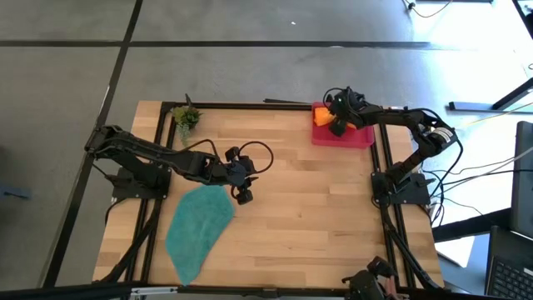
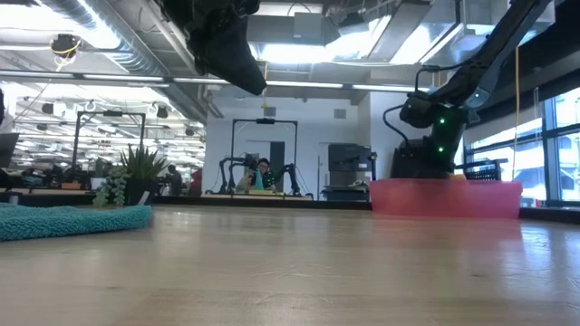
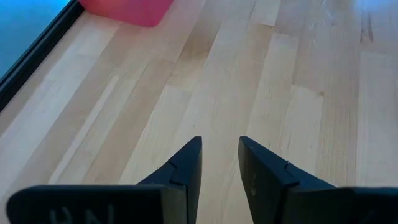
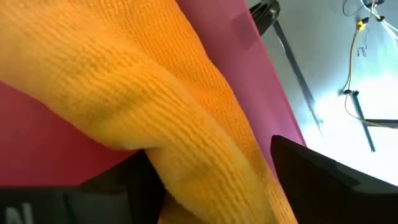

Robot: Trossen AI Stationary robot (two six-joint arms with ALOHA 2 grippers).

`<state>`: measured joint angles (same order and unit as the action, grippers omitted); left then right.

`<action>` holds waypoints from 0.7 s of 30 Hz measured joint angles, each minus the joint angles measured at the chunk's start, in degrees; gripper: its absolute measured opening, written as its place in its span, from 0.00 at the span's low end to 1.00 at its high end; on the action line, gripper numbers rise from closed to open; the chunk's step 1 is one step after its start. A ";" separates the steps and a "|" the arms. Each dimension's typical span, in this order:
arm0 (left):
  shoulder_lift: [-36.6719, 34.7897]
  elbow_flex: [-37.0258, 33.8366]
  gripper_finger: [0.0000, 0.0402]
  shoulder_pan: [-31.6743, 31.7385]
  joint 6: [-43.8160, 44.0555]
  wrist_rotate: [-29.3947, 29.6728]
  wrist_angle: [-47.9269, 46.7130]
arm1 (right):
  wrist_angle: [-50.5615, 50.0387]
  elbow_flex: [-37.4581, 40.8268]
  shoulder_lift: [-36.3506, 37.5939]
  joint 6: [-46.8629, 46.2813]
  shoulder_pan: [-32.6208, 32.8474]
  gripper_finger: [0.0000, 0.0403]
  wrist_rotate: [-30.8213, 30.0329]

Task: Roll microfiber towels into tight, uniform cylinder then place into a basket
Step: Put the rolled orange microfiber towel into the red bin

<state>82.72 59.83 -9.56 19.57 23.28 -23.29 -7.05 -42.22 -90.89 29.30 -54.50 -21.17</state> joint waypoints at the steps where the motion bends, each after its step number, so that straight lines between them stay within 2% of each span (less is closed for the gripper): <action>1: 0.00 0.00 0.24 0.00 0.00 -0.01 0.01 | -0.02 0.00 0.00 0.53 0.00 0.67 -0.10; 7: 0.00 0.02 0.24 0.00 0.00 -0.01 0.00 | -0.34 0.00 0.00 2.87 0.35 0.67 1.26; 10: 0.00 0.00 0.24 0.00 0.00 -0.01 0.01 | -1.33 0.00 -0.02 5.17 0.37 0.67 5.00; 14: 0.00 0.00 0.24 0.00 0.00 -0.01 0.00 | -2.72 0.00 -0.02 7.48 0.37 0.67 12.83; 21: 0.00 0.00 0.24 0.00 0.00 -0.01 0.01 | -1.77 0.00 -0.02 7.38 0.37 0.67 13.75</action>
<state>82.72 59.83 -9.56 19.57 23.27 -23.28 -8.82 -42.22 -90.91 36.69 -54.13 -7.42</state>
